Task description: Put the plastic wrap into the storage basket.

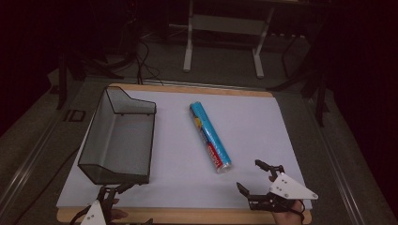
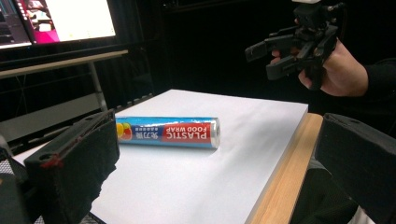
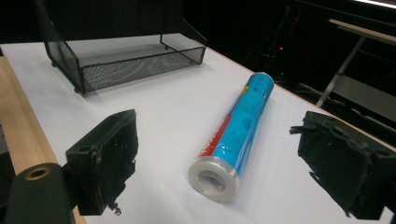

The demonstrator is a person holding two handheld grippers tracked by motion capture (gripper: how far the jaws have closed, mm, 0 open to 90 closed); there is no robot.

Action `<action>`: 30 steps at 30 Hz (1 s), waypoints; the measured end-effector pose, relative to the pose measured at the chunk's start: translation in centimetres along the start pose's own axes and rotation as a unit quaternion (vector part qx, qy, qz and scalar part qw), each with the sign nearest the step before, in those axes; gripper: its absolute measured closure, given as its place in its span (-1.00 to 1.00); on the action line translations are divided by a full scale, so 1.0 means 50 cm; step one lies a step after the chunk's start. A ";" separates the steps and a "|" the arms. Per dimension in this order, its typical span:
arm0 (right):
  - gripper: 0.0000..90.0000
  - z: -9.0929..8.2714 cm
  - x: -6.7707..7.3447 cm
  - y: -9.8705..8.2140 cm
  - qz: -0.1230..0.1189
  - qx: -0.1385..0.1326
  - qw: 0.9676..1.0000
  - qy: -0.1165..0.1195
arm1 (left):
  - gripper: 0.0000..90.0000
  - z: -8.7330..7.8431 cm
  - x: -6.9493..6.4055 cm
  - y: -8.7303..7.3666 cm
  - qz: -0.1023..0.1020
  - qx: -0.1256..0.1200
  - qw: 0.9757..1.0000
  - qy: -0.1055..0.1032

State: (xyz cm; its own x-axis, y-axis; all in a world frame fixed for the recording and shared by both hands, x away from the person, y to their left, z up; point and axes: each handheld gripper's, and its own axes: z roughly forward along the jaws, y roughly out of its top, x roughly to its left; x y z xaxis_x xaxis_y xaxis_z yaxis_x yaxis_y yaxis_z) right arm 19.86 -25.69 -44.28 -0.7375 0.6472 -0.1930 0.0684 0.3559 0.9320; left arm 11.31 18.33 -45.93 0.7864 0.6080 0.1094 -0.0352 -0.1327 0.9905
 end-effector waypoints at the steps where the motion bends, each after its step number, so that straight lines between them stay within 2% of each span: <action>1: -0.73 0.000 0.001 0.000 -0.004 0.000 1.000 0.000 | -0.99 0.000 0.000 0.000 0.000 -0.001 1.000 0.000; 8: -0.73 0.007 0.006 -0.001 -0.008 0.014 1.000 0.005 | -0.99 -0.001 0.000 0.000 0.002 -0.004 1.000 -0.001; 13: -0.73 0.020 0.012 0.001 0.007 0.042 0.999 0.030 | -0.99 -0.003 0.000 0.001 -0.003 -0.020 1.000 -0.008; 18: -0.73 0.019 0.022 0.017 0.000 0.042 0.999 0.024 | -0.99 0.001 -0.002 0.001 -0.002 -0.023 1.000 -0.006; 21: -0.72 0.027 0.028 0.022 0.000 0.046 0.998 0.034 | -0.99 0.006 -0.006 0.002 0.002 -0.017 1.000 -0.006; 24: -0.71 0.029 0.030 0.030 -0.021 0.041 0.998 0.050 | -0.99 0.007 -0.010 0.002 0.005 -0.015 1.000 -0.007; 25: -0.70 0.028 0.030 0.035 -0.027 0.039 0.998 0.048 | -0.99 0.007 -0.010 0.002 0.004 -0.016 1.000 -0.007; 27: -0.68 0.030 0.027 0.043 -0.027 0.033 0.998 0.056 | -0.99 0.007 -0.010 0.002 0.003 -0.017 1.000 -0.007; 30: -0.65 0.039 0.023 0.056 -0.033 0.039 0.997 0.057 | -0.99 0.008 -0.011 0.002 0.006 -0.018 1.000 -0.006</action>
State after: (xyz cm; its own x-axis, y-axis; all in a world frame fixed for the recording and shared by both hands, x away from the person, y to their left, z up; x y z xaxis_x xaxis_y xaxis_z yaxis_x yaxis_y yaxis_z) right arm 20.50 -22.64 -42.51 -0.8133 0.5411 -0.2138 0.0650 0.4497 0.8908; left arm 11.10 17.67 -45.94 0.7934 0.5967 0.1202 -0.0667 -0.1111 0.9916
